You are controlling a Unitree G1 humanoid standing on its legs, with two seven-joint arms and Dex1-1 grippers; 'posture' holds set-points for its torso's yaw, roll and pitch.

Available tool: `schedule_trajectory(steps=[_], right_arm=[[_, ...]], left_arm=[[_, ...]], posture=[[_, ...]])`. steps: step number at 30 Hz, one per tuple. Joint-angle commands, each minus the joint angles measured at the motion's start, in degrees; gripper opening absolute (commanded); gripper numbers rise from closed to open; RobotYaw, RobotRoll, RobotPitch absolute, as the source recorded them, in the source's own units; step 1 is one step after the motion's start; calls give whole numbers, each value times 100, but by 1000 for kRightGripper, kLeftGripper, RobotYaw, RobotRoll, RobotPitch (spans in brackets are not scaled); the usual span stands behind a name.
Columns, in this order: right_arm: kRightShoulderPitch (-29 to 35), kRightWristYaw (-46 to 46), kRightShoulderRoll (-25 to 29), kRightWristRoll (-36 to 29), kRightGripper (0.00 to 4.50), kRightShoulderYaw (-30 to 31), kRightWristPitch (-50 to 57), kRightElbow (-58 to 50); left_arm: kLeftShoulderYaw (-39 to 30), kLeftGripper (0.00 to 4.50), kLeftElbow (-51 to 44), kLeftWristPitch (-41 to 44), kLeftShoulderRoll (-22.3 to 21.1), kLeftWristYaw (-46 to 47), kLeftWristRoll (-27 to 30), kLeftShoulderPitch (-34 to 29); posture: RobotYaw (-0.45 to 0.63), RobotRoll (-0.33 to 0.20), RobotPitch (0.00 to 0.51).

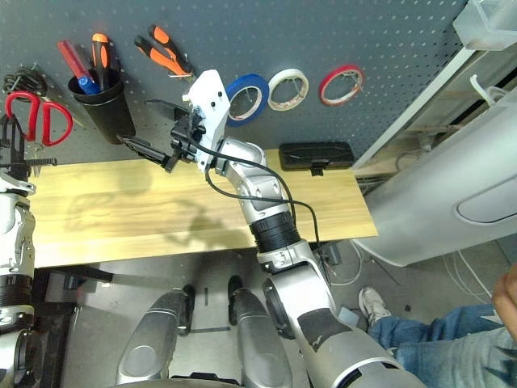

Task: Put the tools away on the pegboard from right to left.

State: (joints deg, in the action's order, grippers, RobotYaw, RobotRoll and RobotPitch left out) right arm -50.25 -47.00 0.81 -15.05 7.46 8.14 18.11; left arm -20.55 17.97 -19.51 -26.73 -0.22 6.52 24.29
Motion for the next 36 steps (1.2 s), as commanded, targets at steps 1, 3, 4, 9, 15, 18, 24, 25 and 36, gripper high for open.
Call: schedule_trajectory(steps=[1, 3, 4, 9, 15, 18, 24, 25, 36], right_arm=[[-25, -30, -16, -46, 4500, 58, 44, -127], [-24, -27, -12, -50, 4500, 57, 46, -127], [-22, -26, -10, -50, 4500, 57, 46, -127], [-34, -1, -17, -43, 4500, 52, 41, -106], [-36, 22, -16, -31, 4500, 50, 41, -88], [-35, 46, -16, -23, 4500, 50, 40, -82], [0, 126, -15, 19, 4500, 53, 25, 20], [16, 156, -15, 32, 4500, 49, 25, 56], [240, 1169, 20, 117, 4500, -403, 336, 1145]], left_arm=[[-109, 12, -31, 21, -86, 73, -52, 44], [-116, 12, -40, 41, -111, 94, -42, 93], [-124, 12, -12, 59, -123, 100, -28, 122], [-226, 12, 517, 35, -206, 61, 97, 386], [-230, 12, 1251, 395, -166, -151, 371, 715], [-217, 12, 1460, 515, -151, -223, 447, 794], [-68, 302, 1814, 848, -167, -478, 476, 881], [-6, 635, 1920, 809, -191, -535, 401, 868], [703, 4140, 2384, 1000, 12, -1209, 32, 472]], posture=[[152, 0, 250], [152, 0, 250], [150, 0, 249], [148, 0, 246], [146, 0, 244], [143, 0, 242], [143, 0, 239], [143, 0, 239], [145, 0, 236]])
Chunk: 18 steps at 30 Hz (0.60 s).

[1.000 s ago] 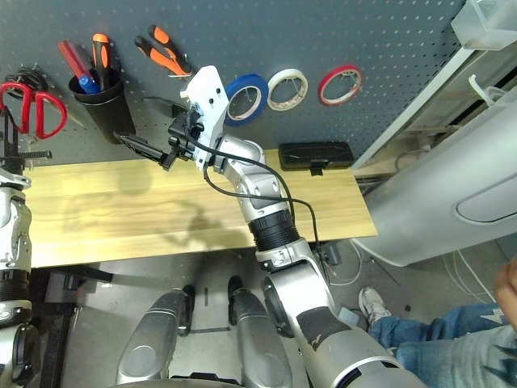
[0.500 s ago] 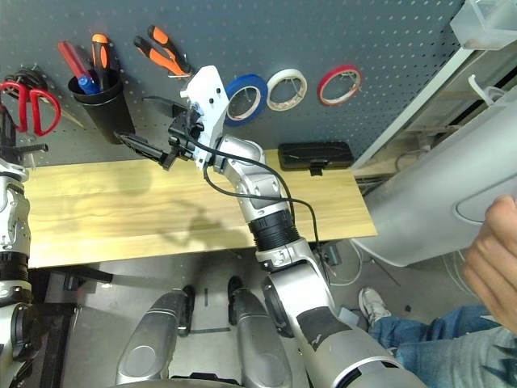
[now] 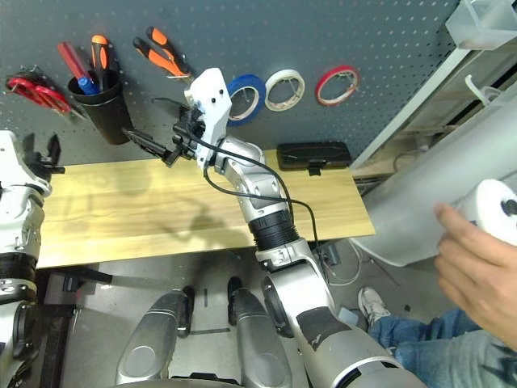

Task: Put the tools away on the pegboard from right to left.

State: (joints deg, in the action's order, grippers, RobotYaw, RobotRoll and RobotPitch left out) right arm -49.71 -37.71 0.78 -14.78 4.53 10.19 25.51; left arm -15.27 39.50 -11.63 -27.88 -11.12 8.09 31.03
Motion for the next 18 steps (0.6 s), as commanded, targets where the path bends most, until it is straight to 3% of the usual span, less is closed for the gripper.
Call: schedule_trajectory(steps=[1, 11, 18], right_arm=[[219, 294, 44, 115, 4500, -133, 111, 527], [1240, 879, 313, 445, 4500, -323, -230, 1360], [1178, 1513, 580, 485, 4500, -820, -722, 2138]], left_arm=[[210, 4464, 261, 256, 160, -128, -139, -219], [558, 4464, 521, 459, 575, -156, -335, -506], [650, 4464, 900, 376, 684, -160, -475, -294]], posture=[[145, 0, 236], [130, 0, 239], [110, 0, 240]])
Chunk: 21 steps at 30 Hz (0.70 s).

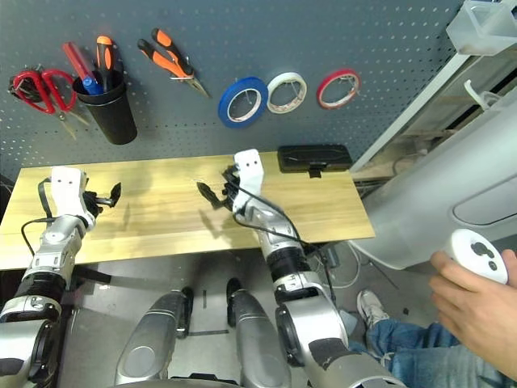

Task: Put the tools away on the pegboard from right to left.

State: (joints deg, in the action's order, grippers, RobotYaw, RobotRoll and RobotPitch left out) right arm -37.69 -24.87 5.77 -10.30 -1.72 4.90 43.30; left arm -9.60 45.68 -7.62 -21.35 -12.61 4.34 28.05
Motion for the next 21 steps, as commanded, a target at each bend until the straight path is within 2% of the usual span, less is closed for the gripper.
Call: schedule_trajectory(steps=[1, 12, 21], right_arm=[[-59, 268, 122, 42, 4500, -243, -270, 469], [-420, 761, 759, 76, 4500, -718, -847, 1603], [-534, 695, 1200, 167, 4500, -795, -1051, 2100]], left_arm=[[106, 4464, 347, -43, 38, -19, -128, 38], [272, 4464, 659, -114, 226, -114, -218, 276], [268, 4464, 1037, -144, 409, 143, -318, 475]], posture=[[108, 0, 240], [66, 0, 261], [58, 0, 244]])
